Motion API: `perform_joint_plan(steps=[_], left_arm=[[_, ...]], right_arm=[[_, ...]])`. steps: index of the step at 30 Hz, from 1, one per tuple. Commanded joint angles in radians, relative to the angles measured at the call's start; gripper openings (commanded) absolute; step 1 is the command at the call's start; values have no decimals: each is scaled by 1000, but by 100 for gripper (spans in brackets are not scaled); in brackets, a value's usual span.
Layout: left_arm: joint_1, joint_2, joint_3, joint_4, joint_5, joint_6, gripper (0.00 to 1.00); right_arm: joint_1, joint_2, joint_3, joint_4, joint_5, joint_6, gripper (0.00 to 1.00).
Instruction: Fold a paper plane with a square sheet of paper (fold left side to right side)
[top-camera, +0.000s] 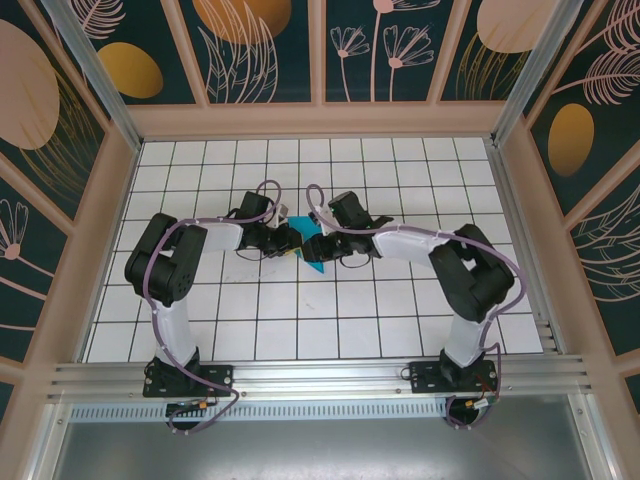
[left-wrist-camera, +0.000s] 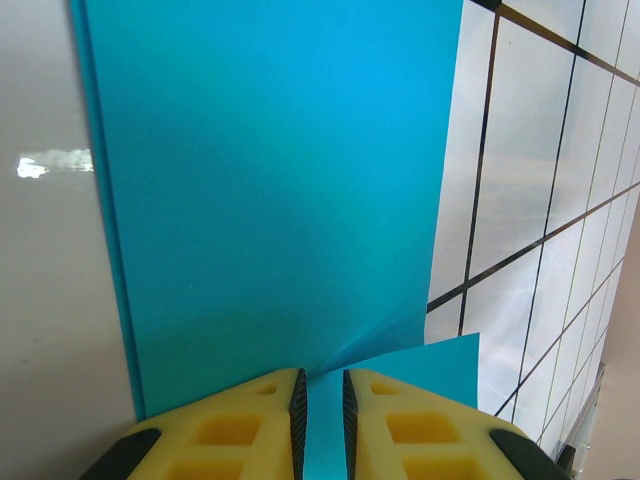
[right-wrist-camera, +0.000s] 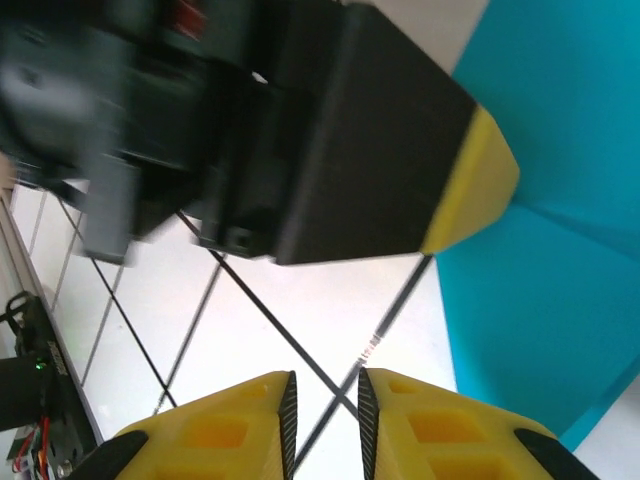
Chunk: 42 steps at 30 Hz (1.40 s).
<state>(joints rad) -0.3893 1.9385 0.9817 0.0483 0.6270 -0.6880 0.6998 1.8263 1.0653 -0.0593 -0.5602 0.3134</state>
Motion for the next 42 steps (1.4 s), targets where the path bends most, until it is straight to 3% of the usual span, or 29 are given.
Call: perform_joint_plan(steps=[1,14,26,36,42], left_arm=[[-8,79,-37,-97,-119,35,21],[-8,83,-31,-99,-119,35,21],[-8,88,-26,-105,-127,41,21],[-8,89,-22,-110,-133,44,21],[-8,81,-23,-110,-133,44,21]], right_arm=[[-1,57,37,-37,-47,2,25],[-5,108,26,-88,-2,-11,25],[-6,119,-22,-141,12,-17,19],[-19,23,-169,-125,20,10,14],[-23,-46,-131,-151,-14,10,13]])
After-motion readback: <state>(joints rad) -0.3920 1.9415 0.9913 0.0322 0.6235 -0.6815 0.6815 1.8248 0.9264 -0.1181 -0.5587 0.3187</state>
